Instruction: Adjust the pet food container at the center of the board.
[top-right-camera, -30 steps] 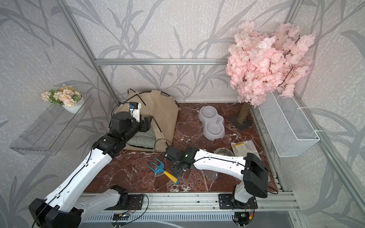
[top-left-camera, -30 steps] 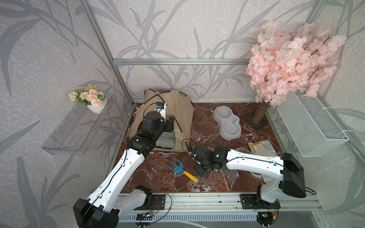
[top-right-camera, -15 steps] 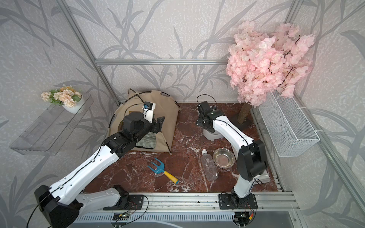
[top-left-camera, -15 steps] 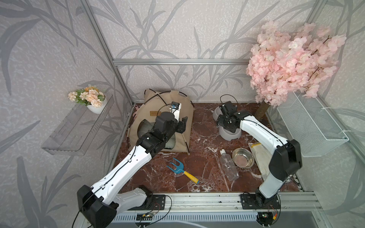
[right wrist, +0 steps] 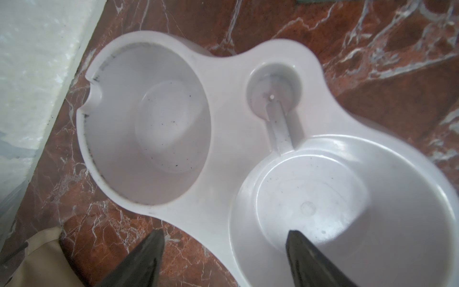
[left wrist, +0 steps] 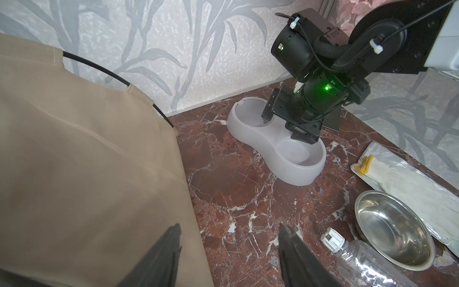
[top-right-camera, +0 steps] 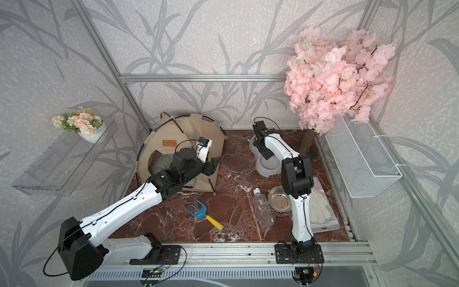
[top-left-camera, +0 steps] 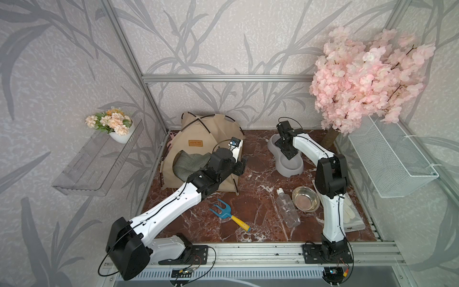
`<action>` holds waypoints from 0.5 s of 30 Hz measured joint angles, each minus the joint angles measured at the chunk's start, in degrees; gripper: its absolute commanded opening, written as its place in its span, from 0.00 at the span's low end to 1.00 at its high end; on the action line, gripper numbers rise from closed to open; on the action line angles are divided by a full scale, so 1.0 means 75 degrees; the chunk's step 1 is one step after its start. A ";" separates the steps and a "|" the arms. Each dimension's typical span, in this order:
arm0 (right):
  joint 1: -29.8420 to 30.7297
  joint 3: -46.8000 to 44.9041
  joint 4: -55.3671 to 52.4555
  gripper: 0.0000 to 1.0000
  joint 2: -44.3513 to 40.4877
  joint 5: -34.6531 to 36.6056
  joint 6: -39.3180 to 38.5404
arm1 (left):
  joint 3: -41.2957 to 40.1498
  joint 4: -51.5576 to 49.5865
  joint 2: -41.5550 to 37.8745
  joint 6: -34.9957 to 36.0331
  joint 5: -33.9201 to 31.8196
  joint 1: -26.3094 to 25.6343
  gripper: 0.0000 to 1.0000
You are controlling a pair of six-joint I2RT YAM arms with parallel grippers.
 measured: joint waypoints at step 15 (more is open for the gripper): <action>-0.0146 0.0845 -0.0085 0.71 0.0997 -0.0198 0.0152 | -0.0146 0.0219 -0.0009 -0.0058 0.0093 -0.0009 0.65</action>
